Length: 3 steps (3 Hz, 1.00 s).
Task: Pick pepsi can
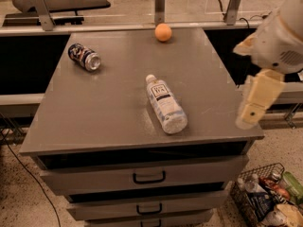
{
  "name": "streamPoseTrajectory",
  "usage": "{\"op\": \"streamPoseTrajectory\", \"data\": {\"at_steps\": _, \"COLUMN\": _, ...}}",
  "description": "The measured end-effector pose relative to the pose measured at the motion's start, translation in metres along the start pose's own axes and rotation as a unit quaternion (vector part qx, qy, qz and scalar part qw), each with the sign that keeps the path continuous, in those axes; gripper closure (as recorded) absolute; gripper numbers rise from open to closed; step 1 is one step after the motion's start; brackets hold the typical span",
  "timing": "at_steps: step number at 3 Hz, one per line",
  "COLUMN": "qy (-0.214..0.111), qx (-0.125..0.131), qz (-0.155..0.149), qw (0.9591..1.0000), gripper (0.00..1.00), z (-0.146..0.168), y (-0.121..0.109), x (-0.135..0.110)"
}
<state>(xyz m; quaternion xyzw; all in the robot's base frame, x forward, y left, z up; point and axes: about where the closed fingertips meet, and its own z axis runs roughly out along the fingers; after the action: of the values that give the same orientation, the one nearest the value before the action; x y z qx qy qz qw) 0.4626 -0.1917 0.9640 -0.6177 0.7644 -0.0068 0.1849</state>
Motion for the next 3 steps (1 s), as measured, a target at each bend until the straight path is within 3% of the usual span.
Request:
{"op": "streamPoseTrajectory", "data": {"at_steps": 1, "qy": -0.07, "qx": -0.012, "qz": -0.019, "qw": 0.9973, "gripper": 0.0, "z": 0.046, "y": -0.031, "x": -0.059}}
{"op": "streamPoseTrajectory", "data": {"at_steps": 2, "qy": -0.129, "qx": -0.01, "qz": -0.032, "qw": 0.9911, "gripper": 0.0, "z": 0.071, "y": -0.067, "x": -0.13}}
{"op": "streamPoseTrajectory", "data": {"at_steps": 3, "qy": -0.129, "qx": -0.01, "qz": -0.032, "qw": 0.9911, "gripper": 0.0, "z": 0.071, "y": -0.067, "x": -0.13}}
